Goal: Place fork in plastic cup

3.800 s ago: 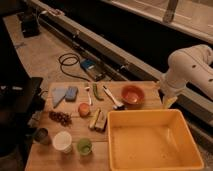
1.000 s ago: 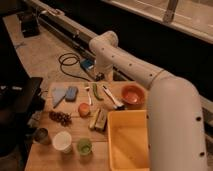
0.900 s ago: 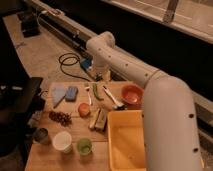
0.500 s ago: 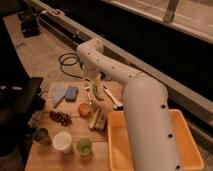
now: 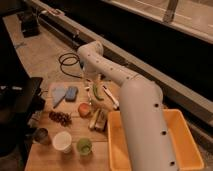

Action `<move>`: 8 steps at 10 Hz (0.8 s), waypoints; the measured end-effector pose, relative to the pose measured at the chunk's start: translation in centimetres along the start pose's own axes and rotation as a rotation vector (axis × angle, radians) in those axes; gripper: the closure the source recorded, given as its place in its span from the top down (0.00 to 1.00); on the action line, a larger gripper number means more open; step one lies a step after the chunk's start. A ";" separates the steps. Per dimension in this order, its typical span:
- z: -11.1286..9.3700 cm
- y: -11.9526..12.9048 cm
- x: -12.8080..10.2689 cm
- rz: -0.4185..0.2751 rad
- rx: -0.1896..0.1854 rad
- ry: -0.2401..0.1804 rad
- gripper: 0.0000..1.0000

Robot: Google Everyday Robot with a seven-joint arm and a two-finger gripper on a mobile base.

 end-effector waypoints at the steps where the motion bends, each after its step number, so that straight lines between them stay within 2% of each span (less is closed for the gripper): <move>1: -0.2 0.0 0.3 0.005 0.001 0.005 0.65; 4: -0.2 -0.3 0.4 -0.038 0.008 0.005 0.65; 6: 0.4 -3.1 -0.9 -0.102 0.051 -0.007 0.65; 8: 0.7 -4.4 -1.5 -0.129 0.109 -0.026 0.65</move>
